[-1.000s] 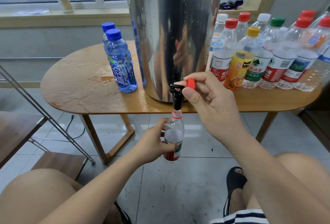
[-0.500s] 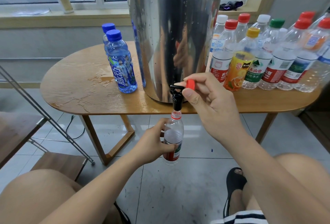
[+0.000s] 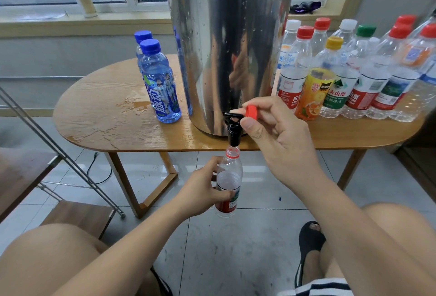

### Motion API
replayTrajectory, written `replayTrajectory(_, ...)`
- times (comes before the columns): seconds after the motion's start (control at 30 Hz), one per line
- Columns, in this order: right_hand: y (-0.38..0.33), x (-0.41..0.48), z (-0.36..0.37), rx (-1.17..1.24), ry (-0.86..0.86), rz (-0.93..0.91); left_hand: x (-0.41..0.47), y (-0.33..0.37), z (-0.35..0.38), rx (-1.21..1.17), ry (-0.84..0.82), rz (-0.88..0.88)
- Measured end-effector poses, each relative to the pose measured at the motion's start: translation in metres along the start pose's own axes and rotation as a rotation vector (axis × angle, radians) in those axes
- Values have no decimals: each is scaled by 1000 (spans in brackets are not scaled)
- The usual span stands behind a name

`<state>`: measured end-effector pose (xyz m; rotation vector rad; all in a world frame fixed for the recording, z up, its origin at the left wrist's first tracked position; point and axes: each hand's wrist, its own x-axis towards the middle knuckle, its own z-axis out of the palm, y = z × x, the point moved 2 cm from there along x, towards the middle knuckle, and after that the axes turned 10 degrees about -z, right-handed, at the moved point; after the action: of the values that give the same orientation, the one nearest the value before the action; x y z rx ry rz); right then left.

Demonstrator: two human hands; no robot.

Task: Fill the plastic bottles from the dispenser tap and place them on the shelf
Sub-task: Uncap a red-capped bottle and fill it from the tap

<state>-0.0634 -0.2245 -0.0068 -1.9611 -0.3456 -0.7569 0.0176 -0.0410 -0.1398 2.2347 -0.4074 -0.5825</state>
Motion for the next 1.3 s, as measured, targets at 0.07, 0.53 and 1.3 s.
replayTrajectory(0.07,0,0,0,2,1,4,0,0,0,3,-3,1)
replayTrajectory(0.53,1,-1,1,41,14,2,1,-1,2,-27,18,16)
replayTrajectory(1.3,0,0,0,38,13,-7,6,-3,6,-98,24,28)
